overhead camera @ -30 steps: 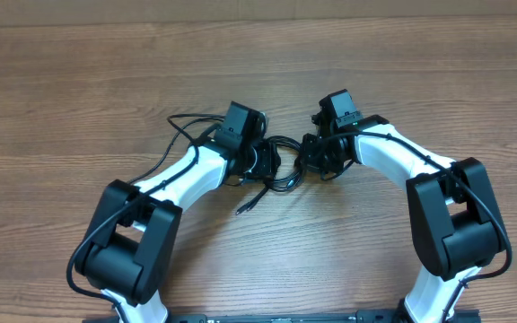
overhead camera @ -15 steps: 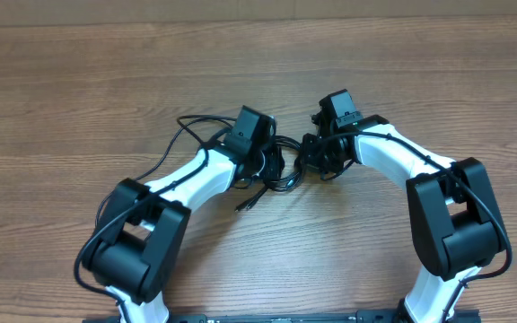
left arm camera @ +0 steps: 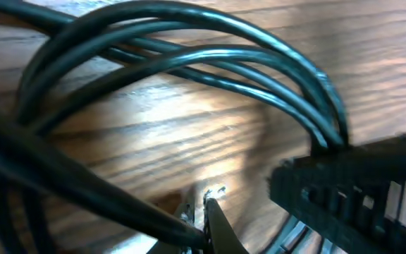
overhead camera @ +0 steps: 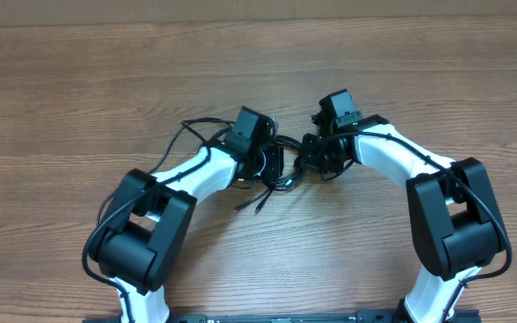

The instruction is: Untangle cables

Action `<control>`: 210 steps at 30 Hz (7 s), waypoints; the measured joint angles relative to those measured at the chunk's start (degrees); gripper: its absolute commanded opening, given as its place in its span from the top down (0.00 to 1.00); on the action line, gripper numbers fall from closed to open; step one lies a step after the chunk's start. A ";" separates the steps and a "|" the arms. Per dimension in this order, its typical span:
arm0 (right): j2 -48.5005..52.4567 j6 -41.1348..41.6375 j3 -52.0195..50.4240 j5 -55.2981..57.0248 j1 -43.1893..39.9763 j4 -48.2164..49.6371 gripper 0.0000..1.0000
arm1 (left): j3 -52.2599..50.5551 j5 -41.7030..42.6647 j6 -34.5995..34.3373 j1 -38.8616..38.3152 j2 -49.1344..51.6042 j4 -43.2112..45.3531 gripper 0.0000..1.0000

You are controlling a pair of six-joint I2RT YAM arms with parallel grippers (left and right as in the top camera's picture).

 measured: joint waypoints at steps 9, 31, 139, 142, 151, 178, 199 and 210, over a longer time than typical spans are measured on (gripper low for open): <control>0.00 0.00 0.00 -0.68 0.00 0.22 0.96 | 0.00 9.40 -0.02 8.17 -13.25 -0.22 0.96; 0.00 -0.15 0.00 -0.81 0.20 0.15 0.96 | 0.04 1.25 7.61 19.43 -20.96 -12.13 0.89; 0.02 -0.22 0.00 -0.81 0.20 0.44 0.96 | 4.92 -27.85 14.36 6.40 -13.99 -23.87 0.33; 0.02 -0.20 0.00 -0.81 0.20 0.44 0.96 | 4.92 -24.13 14.36 6.43 -11.87 -23.82 0.33; 0.02 -0.17 0.00 -0.79 0.20 0.44 0.96 | 4.92 -18.75 12.98 6.43 -5.20 -23.12 0.43; 0.02 -0.20 0.00 -0.81 0.20 0.42 0.96 | 12.81 -11.72 4.07 10.47 -4.50 -33.53 0.58; 0.02 -0.20 0.00 -0.79 0.20 0.42 0.96 | 8.55 -24.00 -18.60 3.96 -4.52 -27.96 0.63; 0.02 -0.20 0.00 -0.76 0.20 0.44 0.96 | 6.01 -25.33 -20.26 3.96 -4.52 -21.16 0.79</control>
